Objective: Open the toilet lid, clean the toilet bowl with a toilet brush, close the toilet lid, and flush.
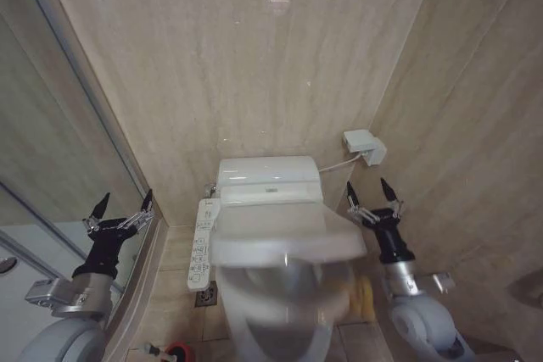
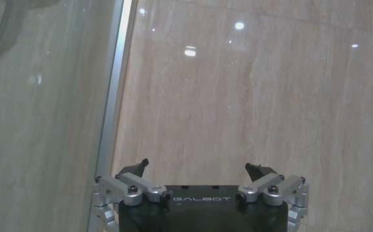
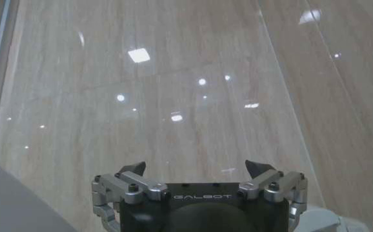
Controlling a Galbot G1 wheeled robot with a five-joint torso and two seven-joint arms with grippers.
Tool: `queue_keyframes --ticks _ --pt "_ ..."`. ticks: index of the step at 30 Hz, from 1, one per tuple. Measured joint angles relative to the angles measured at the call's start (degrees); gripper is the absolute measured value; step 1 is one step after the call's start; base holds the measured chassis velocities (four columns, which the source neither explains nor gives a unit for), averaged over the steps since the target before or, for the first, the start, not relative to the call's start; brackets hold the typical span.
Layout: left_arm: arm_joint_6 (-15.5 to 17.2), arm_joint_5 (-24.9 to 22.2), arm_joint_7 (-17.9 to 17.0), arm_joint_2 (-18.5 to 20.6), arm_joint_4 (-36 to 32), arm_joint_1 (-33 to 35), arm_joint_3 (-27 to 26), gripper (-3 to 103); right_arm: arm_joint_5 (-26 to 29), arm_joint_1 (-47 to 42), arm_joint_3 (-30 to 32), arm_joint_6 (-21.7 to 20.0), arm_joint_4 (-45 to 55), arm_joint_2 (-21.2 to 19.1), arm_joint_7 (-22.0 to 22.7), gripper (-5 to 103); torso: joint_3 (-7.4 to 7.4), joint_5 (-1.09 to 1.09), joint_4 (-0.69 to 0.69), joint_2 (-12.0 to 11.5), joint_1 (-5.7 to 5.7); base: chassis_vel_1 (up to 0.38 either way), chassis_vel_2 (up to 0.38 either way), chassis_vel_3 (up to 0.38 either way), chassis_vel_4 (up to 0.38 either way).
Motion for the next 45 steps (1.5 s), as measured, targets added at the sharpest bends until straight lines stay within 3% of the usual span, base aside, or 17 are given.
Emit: queue_keyframes --ticks 15,21,31,45 --pt "-0.2 -1.6 0.0 3.0 2.7 -4.3 2.5 100 -5.0 -9.8 2.0 3.1 5.5 7.5 -0.3 100 0.0 0.0 -0.03 0.0 0.0 0.0 0.0 0.0 0.0" --pt "-0.9 -2.4 -0.2 5.1 6.0 -7.7 5.8 100 -7.2 -11.7 6.9 3.4 6.1 9.2 1.6 100 0.01 0.0 -0.02 0.0 0.02 0.0 0.0 0.0 0.0" --pt "-1.5 -3.4 0.0 5.9 5.9 -10.0 8.0 100 -8.8 -12.5 13.3 2.5 9.5 11.4 2.3 100 0.01 0.01 -0.01 0.0 0.01 0.0 0.0 0.0 0.0" --pt "-6.1 -4.4 2.9 9.0 15.5 -17.4 11.6 100 -10.7 -15.1 13.8 2.8 15.7 15.1 2.0 100 0.01 0.0 -0.02 0.0 0.02 0.0 0.0 0.0 0.0"
